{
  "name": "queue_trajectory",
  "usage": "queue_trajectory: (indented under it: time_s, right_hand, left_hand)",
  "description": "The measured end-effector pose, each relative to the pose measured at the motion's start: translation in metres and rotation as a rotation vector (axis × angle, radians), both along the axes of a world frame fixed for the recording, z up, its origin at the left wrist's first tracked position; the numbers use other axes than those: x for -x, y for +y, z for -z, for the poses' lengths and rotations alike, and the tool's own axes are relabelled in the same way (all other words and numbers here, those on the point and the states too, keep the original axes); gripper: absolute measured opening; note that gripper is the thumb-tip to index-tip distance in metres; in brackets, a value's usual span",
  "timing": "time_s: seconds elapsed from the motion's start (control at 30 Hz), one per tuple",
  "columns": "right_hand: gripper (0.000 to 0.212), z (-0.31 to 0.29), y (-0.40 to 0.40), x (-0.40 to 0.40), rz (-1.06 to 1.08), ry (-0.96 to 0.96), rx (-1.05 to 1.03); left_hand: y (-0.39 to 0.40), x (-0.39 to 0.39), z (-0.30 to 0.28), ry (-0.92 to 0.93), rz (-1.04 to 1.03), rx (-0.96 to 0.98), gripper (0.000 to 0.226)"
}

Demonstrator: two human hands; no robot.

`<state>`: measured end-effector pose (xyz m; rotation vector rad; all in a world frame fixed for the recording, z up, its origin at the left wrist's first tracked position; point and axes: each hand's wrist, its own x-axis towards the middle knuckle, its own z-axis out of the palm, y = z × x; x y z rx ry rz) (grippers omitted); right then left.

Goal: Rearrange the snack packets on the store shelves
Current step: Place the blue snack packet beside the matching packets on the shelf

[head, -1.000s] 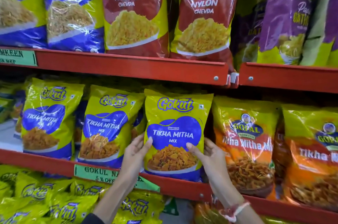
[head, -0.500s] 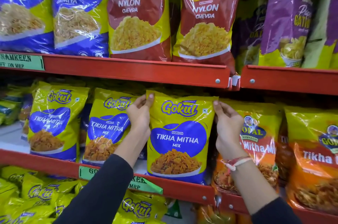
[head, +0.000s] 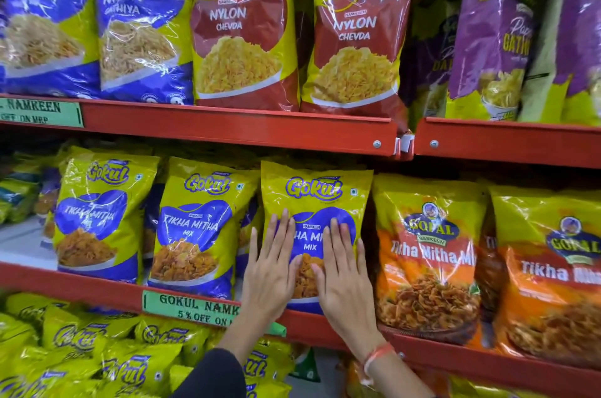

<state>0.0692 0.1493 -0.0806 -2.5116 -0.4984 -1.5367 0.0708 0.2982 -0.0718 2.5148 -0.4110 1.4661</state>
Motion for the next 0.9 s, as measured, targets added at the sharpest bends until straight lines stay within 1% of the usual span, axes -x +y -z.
queue_trajectory:
  time_s: [0.17, 0.27, 0.33, 0.47, 0.57, 0.67, 0.77, 0.83, 0.9]
  right_hand:
    - [0.063, -0.01, 0.0, 0.007, 0.075, 0.13, 0.079]
    - [0.066, -0.01, -0.007, 0.022, 0.069, 0.16, 0.103]
    - [0.066, -0.01, -0.016, 0.036, 0.041, 0.177, 0.076]
    - [0.063, -0.014, -0.048, 0.067, -0.073, 0.152, -0.1]
    - [0.053, -0.023, -0.094, 0.087, -0.123, 0.074, -0.247]
    - [0.048, -0.035, -0.153, 0.101, -0.063, 0.001, -0.403]
    - [0.043, -0.049, -0.213, 0.105, 0.009, -0.051, -0.503]
    - [0.036, -0.058, -0.25, 0.104, 0.049, -0.081, -0.561]
    - [0.034, -0.073, -0.283, 0.1, 0.078, -0.12, -0.643]
  left_hand:
    - [0.003, 0.007, -0.01, 0.112, -0.124, -0.102, 0.06]
    - [0.0, 0.019, -0.012, 0.137, -0.142, -0.07, 0.063]
    - [-0.005, 0.028, -0.015, 0.133, -0.105, -0.035, 0.063]
    - [-0.034, 0.045, -0.023, 0.093, 0.123, 0.063, 0.056]
    - [-0.071, 0.054, -0.029, 0.059, 0.23, 0.138, 0.049]
    - [-0.117, 0.057, -0.037, 0.025, 0.333, 0.178, 0.043]
    - [-0.165, 0.053, -0.05, 0.004, 0.425, 0.216, 0.04]
    - [-0.197, 0.047, -0.062, -0.024, 0.461, 0.238, 0.038]
    - [-0.229, 0.038, -0.076, -0.052, 0.48, 0.275, 0.036]
